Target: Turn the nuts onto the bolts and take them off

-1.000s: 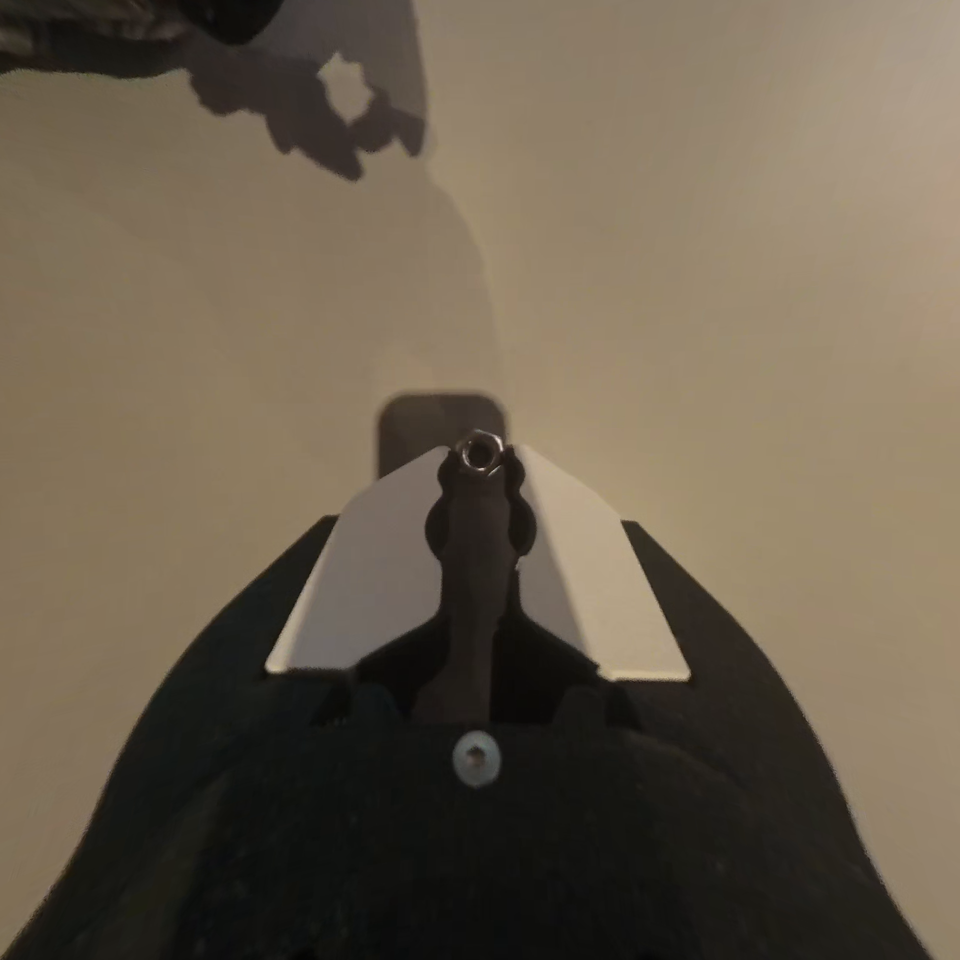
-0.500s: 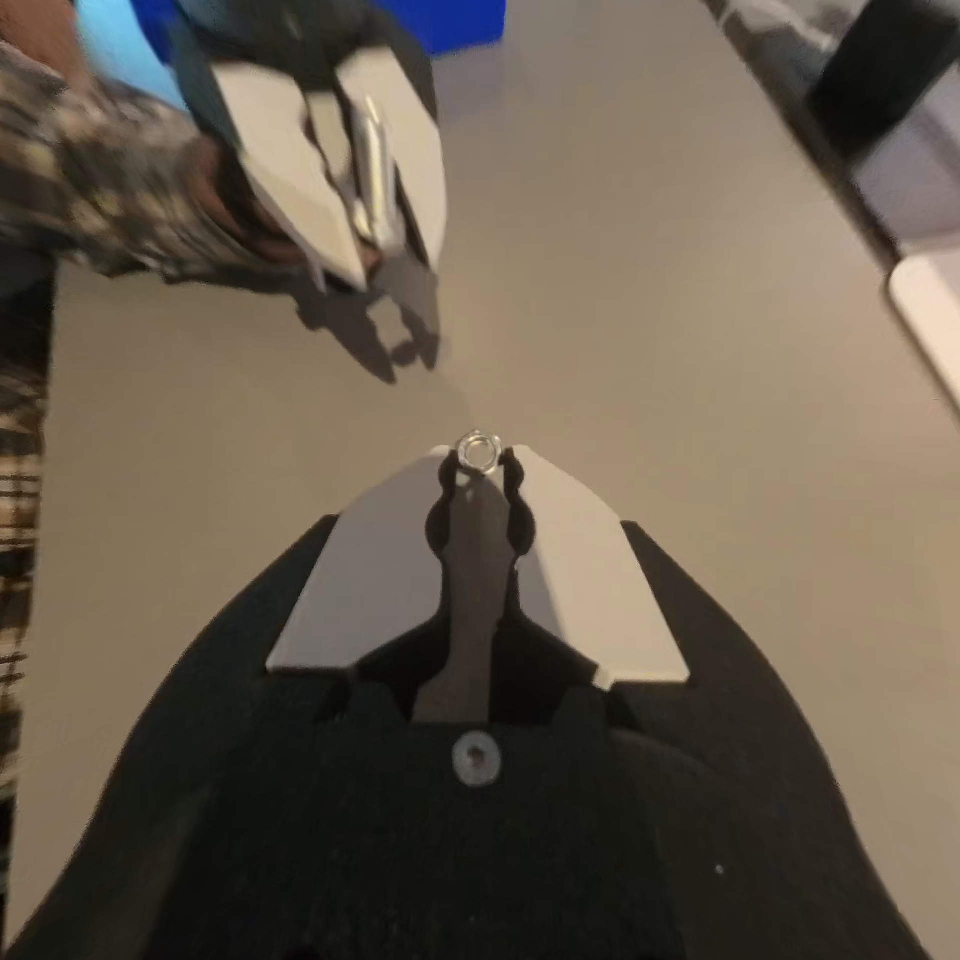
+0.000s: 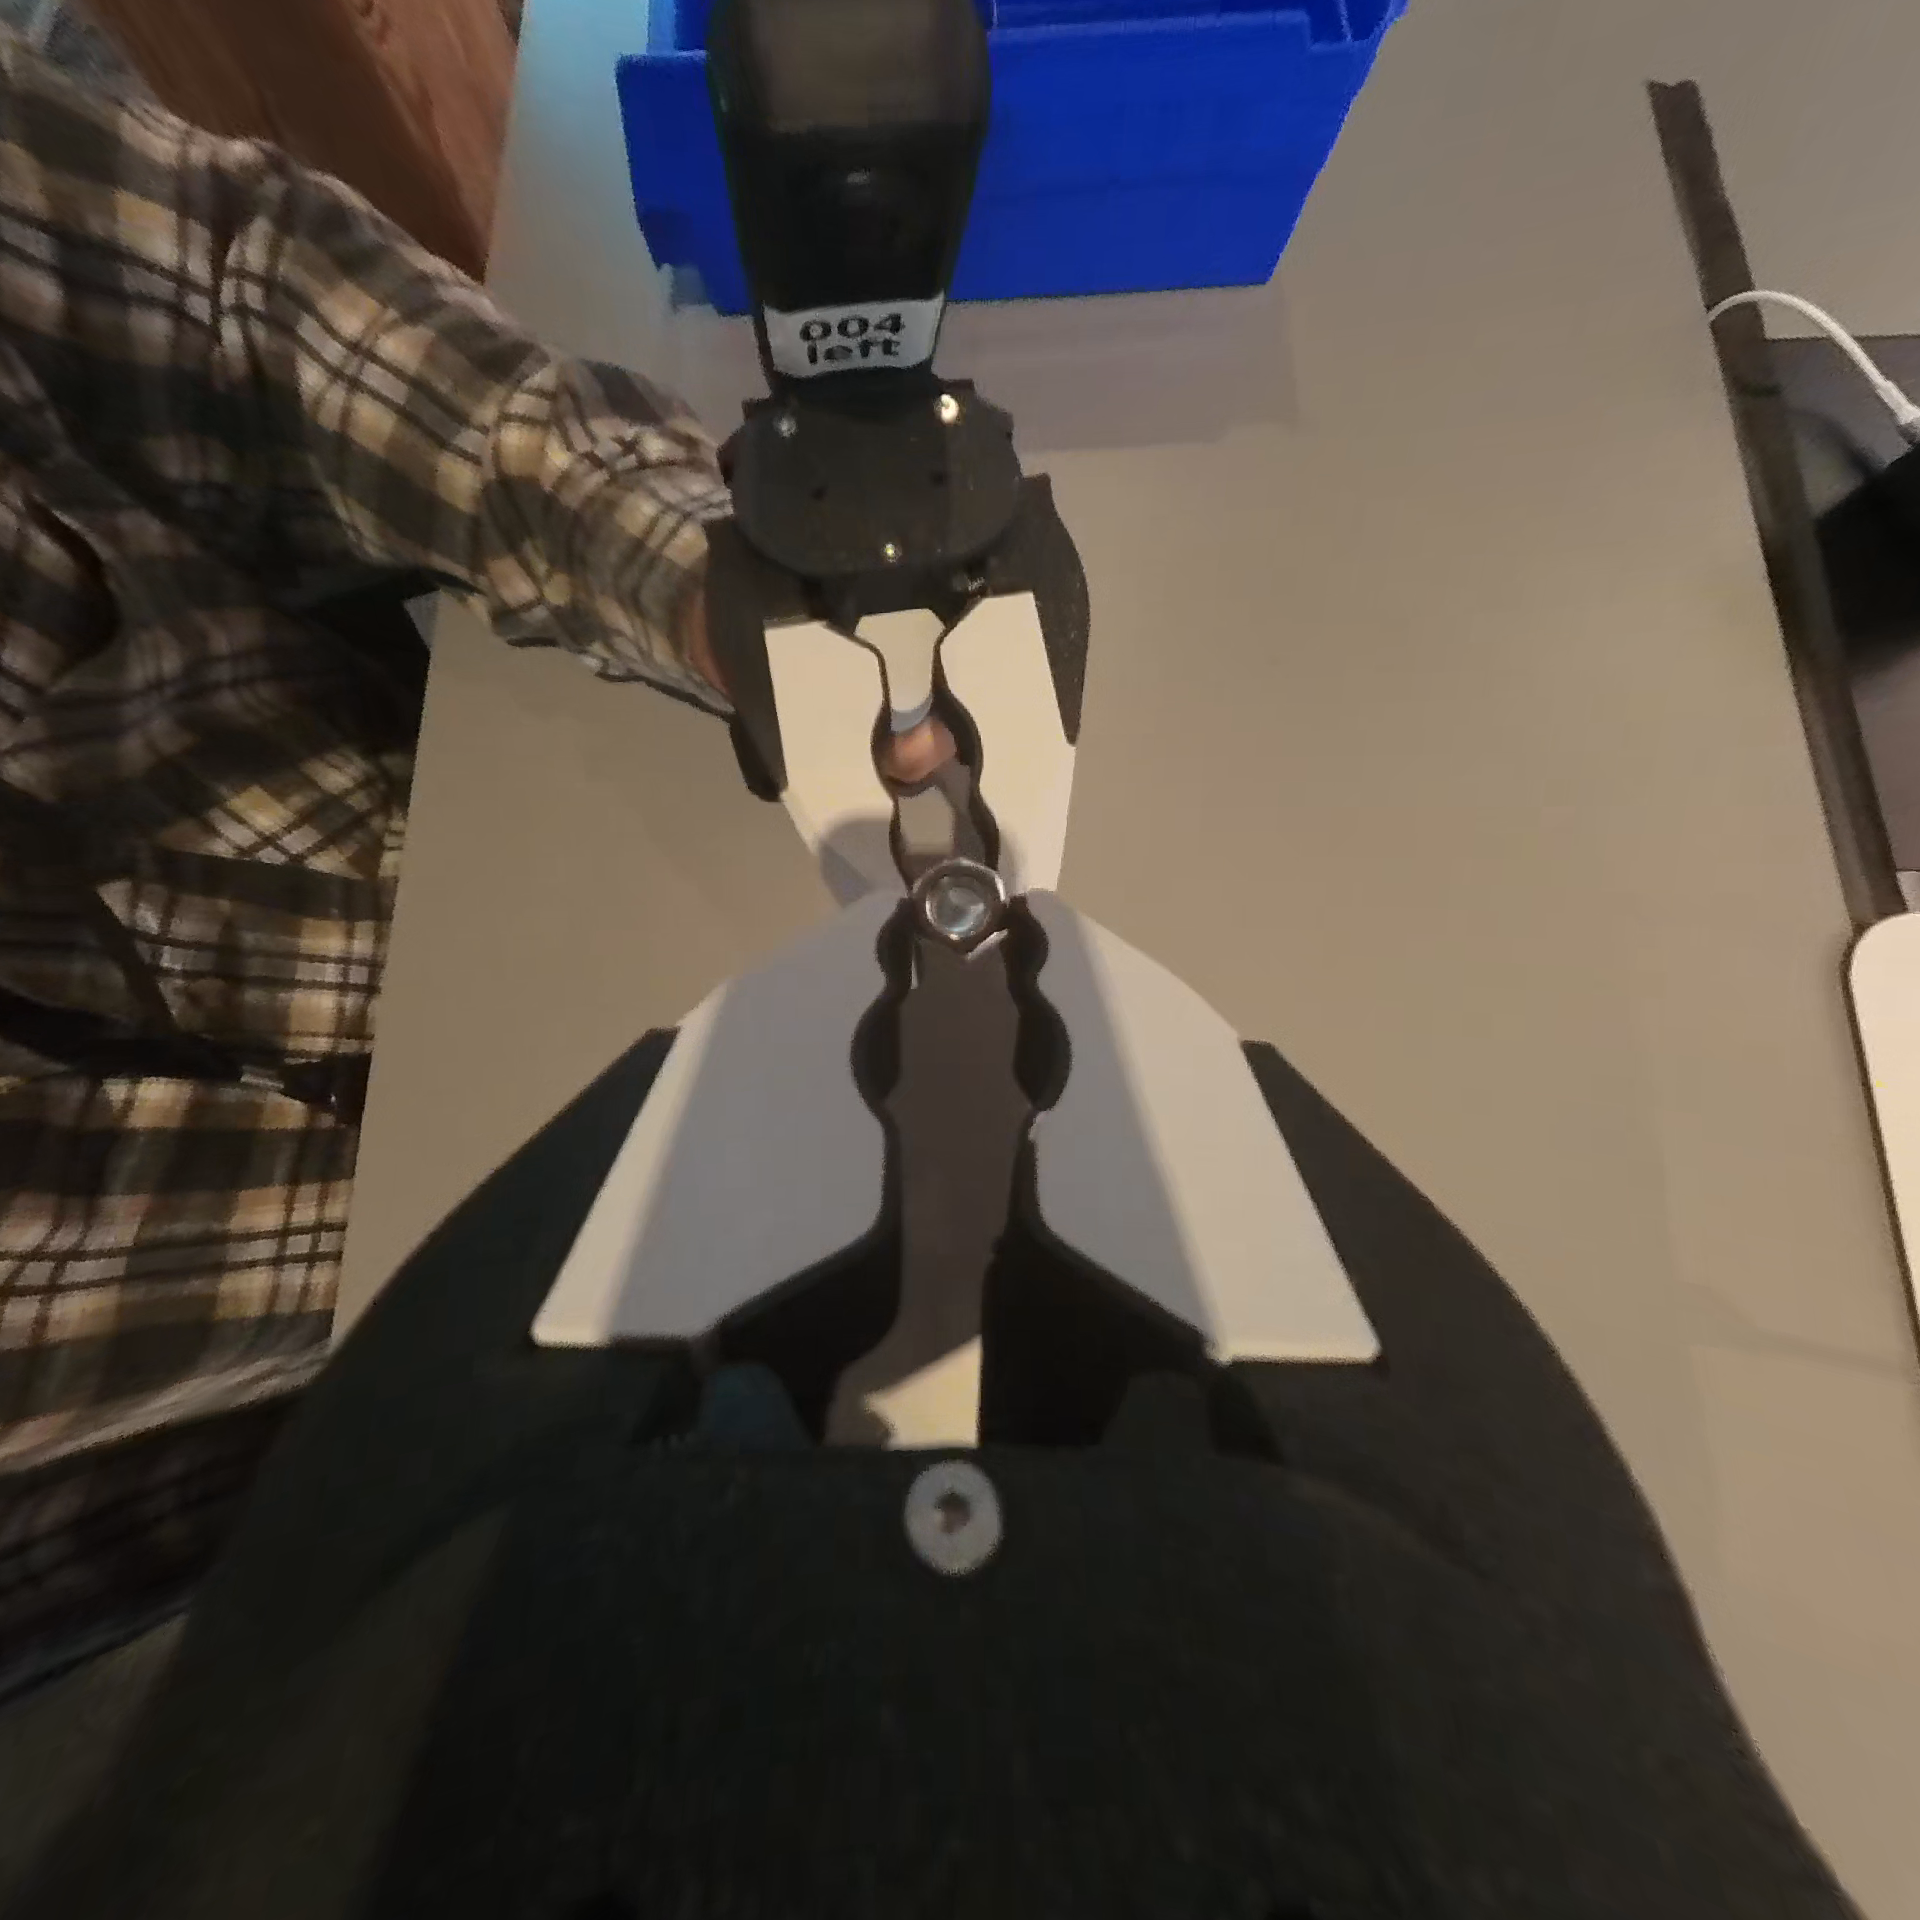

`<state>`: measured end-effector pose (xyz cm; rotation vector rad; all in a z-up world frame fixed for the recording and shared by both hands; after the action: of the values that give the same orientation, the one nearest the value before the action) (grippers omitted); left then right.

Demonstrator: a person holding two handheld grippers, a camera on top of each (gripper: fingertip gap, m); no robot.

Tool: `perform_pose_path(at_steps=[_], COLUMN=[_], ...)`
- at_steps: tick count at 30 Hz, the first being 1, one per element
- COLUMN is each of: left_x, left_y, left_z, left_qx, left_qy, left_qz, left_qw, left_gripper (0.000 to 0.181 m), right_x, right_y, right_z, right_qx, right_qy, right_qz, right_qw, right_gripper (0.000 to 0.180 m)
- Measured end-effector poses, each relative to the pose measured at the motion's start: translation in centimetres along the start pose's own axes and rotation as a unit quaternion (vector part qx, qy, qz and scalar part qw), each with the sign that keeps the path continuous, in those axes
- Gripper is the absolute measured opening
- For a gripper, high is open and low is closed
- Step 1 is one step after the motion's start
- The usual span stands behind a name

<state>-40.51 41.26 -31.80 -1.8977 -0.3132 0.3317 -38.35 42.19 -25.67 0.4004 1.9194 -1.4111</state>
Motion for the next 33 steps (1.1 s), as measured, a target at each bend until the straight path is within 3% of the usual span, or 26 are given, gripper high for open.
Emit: perform_pose_path(at_steps=[12,23,33], left_x=[0.0,-0.4,0.0], left_y=[-0.2,-1.1,-0.4], left_z=[-0.2,-0.5,0.0], left_qx=[0.013,0.01,0.038], left_qy=[-0.011,-0.015,-0.046], left_qz=[-0.003,-0.042,-0.009], left_qw=[1.0,0.999,0.998], left_gripper=[0.019,0.019,0.019], right_x=[1.2,0.9,1.0], right_y=[0.3,-0.5,0.3], right_z=[0.1,-0.1,0.2], right_qx=[-0.01,0.005,-0.001], right_qy=[-0.014,-0.004,-0.006], right_qz=[0.015,-0.077,-0.022], right_qw=[1.0,0.997,1.0], right_gripper=[0.017,0.017,0.017])
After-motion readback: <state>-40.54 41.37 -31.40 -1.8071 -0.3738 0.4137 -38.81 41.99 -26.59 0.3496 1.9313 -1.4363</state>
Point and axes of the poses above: each gripper's, where its closed fingertips meet, x out along the fingers, y out of its underside, z = x × y across the jaws, the point moved 2 cm from there along -x, back along the fingers, and after that the axes turned 14 degrees about -x, right-handed, at the moved point
